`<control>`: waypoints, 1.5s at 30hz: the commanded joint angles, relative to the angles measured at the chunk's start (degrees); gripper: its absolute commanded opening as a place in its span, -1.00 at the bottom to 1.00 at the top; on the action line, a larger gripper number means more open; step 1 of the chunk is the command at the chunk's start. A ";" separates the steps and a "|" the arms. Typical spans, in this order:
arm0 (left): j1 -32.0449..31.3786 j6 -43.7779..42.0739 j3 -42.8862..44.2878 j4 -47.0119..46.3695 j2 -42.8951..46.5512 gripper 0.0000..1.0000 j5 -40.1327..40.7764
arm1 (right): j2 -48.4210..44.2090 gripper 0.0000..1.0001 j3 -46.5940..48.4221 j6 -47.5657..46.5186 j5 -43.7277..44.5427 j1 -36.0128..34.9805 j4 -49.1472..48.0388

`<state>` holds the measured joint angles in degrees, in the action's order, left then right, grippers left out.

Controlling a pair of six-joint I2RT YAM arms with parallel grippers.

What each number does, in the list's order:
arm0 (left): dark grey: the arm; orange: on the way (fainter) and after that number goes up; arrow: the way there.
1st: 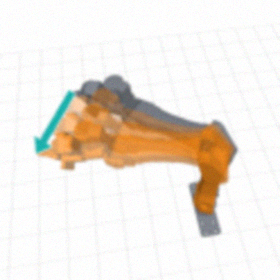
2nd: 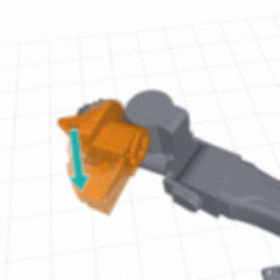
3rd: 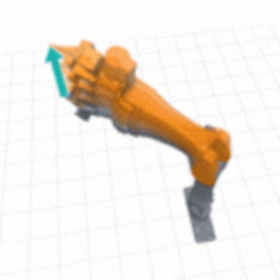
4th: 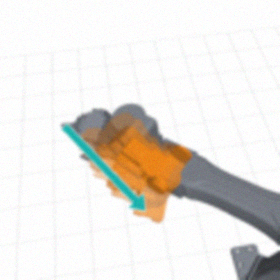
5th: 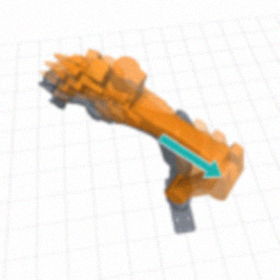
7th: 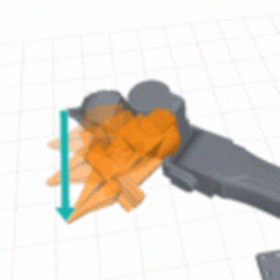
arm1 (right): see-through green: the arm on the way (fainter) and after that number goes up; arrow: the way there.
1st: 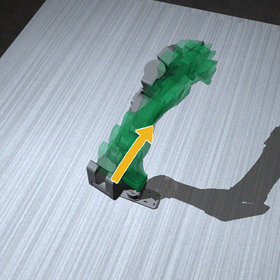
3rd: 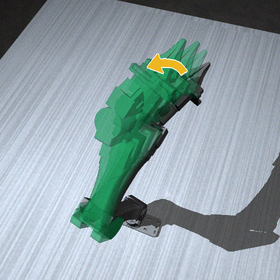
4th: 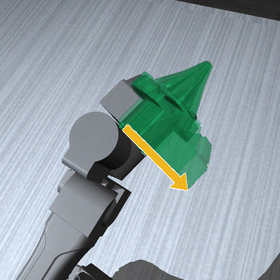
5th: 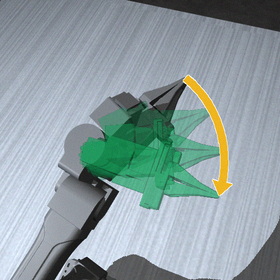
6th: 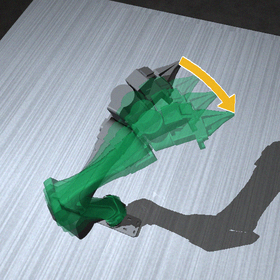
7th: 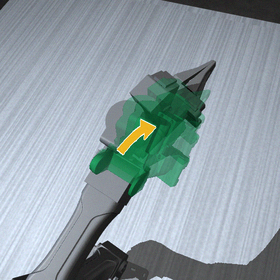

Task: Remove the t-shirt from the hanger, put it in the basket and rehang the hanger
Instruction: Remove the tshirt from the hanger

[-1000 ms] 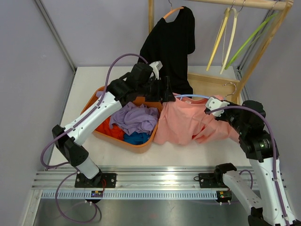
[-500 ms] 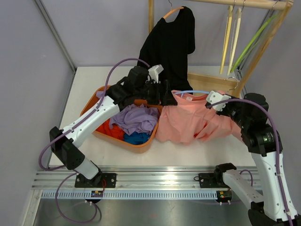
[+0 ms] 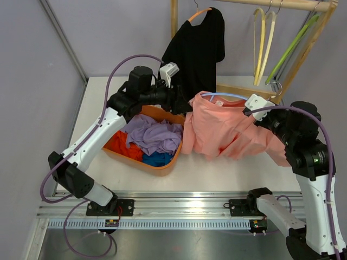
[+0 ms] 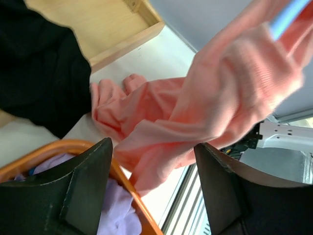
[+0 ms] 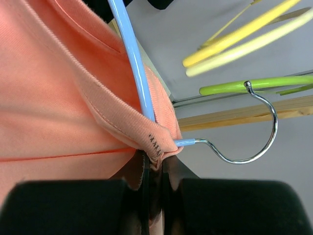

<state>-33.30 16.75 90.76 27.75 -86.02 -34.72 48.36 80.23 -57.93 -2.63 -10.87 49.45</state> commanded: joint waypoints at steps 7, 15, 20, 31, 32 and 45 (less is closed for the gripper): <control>-0.36 1.53 -0.41 -12.02 -0.20 -0.34 -13.00 | 1.47 -1.00 4.41 5.10 -1.32 -0.11 -2.52; 1.83 -4.27 -1.55 0.63 3.91 -1.00 -3.00 | 2.97 -1.00 6.17 4.58 0.79 0.41 -3.57; 8.24 -2.43 -6.81 3.02 10.16 -1.00 5.36 | 2.97 -1.00 6.08 6.34 -0.35 1.82 -4.27; 12.39 0.56 -17.63 1.46 12.89 -1.00 -4.95 | 3.85 -1.00 8.72 13.54 -3.61 2.52 -7.53; 11.16 0.13 -17.37 -0.05 13.15 -0.92 -6.83 | 4.28 -1.00 8.46 14.33 -2.48 2.52 -8.83; 4.91 -6.81 -4.29 -6.77 16.68 0.93 -5.10 | 4.82 -1.00 2.06 -1.00 -5.79 3.93 -4.90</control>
<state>-28.67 15.11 81.01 21.45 -71.09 -42.02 54.28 83.81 -50.46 -4.43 -7.14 45.45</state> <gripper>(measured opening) 0.954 0.090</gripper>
